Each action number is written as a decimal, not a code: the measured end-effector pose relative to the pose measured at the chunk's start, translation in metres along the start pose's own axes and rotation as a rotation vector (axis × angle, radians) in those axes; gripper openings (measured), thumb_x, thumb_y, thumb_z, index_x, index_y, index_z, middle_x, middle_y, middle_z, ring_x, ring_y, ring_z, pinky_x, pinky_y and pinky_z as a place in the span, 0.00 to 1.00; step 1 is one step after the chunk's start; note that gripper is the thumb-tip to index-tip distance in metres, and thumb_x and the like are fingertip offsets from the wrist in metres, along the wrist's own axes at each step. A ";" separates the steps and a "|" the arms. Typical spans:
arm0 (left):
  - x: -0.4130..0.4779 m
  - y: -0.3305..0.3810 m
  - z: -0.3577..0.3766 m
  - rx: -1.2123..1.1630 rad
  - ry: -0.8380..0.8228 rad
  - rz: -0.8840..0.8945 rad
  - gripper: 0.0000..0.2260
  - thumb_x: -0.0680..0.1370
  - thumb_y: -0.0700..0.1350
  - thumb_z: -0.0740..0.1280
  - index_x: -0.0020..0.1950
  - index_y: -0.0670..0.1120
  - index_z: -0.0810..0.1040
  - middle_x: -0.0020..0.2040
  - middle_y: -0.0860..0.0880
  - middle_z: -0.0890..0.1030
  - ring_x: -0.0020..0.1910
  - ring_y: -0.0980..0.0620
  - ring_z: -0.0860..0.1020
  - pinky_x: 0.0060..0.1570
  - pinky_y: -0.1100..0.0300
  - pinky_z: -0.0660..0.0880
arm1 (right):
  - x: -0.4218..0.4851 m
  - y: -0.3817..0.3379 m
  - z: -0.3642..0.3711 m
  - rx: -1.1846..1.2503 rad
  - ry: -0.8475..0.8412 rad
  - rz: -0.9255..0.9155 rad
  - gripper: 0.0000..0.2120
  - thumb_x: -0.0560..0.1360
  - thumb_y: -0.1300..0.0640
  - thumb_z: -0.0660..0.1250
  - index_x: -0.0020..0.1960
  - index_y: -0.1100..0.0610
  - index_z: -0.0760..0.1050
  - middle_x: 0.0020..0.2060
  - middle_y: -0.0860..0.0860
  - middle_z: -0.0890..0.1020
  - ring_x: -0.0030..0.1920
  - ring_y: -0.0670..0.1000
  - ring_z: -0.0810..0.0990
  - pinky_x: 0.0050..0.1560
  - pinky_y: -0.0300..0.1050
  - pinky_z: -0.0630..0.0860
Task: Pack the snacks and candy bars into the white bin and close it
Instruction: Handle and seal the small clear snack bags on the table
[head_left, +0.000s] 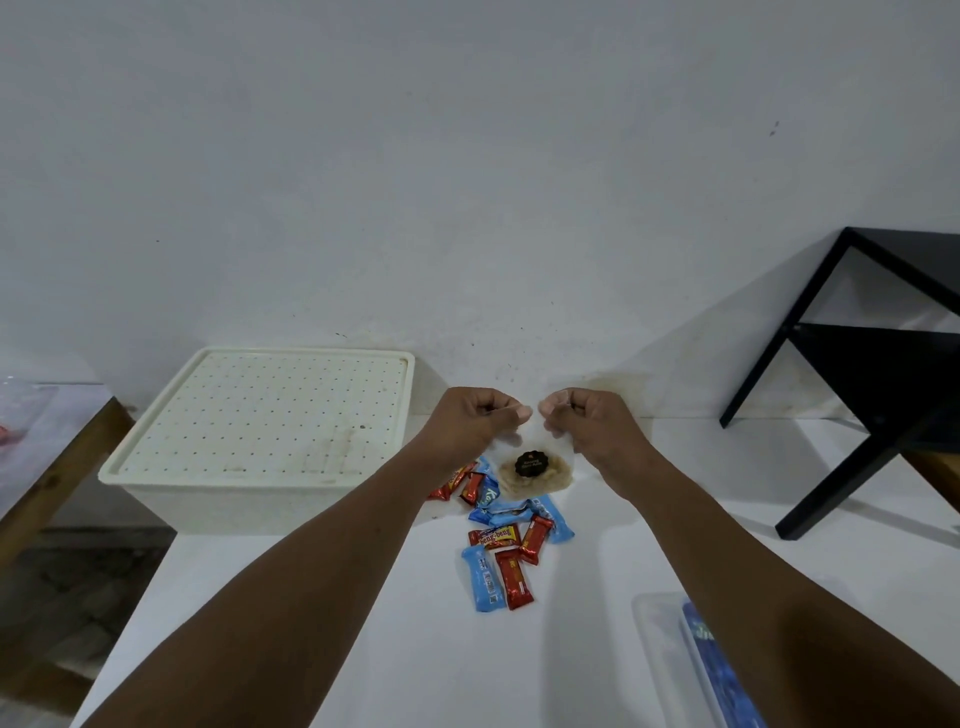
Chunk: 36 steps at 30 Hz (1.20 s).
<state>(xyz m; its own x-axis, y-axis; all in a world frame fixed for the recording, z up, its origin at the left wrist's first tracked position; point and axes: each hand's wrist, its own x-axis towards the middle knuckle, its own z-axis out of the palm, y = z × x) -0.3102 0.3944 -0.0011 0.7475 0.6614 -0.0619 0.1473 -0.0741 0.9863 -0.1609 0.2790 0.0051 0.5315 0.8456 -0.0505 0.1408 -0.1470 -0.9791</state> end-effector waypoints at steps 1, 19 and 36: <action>0.000 -0.002 -0.002 -0.036 0.002 -0.018 0.10 0.75 0.47 0.74 0.49 0.40 0.84 0.42 0.42 0.86 0.41 0.50 0.85 0.49 0.51 0.79 | 0.001 0.000 -0.001 -0.001 0.017 -0.001 0.05 0.77 0.58 0.69 0.42 0.56 0.81 0.32 0.50 0.81 0.36 0.47 0.76 0.37 0.36 0.73; -0.007 -0.007 -0.020 -0.052 -0.004 -0.112 0.15 0.76 0.51 0.71 0.50 0.39 0.83 0.44 0.39 0.85 0.41 0.49 0.83 0.46 0.55 0.79 | 0.008 0.003 0.003 -0.052 -0.075 -0.030 0.08 0.71 0.51 0.76 0.42 0.55 0.83 0.34 0.48 0.83 0.36 0.44 0.79 0.40 0.37 0.73; -0.011 0.000 -0.014 -0.163 -0.215 -0.292 0.14 0.77 0.45 0.71 0.57 0.35 0.81 0.54 0.34 0.82 0.53 0.36 0.83 0.54 0.47 0.80 | 0.003 0.000 -0.011 -0.124 -0.176 -0.025 0.06 0.72 0.54 0.75 0.46 0.57 0.86 0.31 0.43 0.79 0.34 0.41 0.73 0.39 0.35 0.70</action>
<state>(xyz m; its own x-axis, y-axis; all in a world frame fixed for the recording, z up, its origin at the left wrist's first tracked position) -0.3276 0.3976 0.0014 0.8108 0.4642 -0.3565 0.2815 0.2247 0.9329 -0.1502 0.2756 0.0069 0.3742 0.9246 -0.0710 0.2592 -0.1778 -0.9493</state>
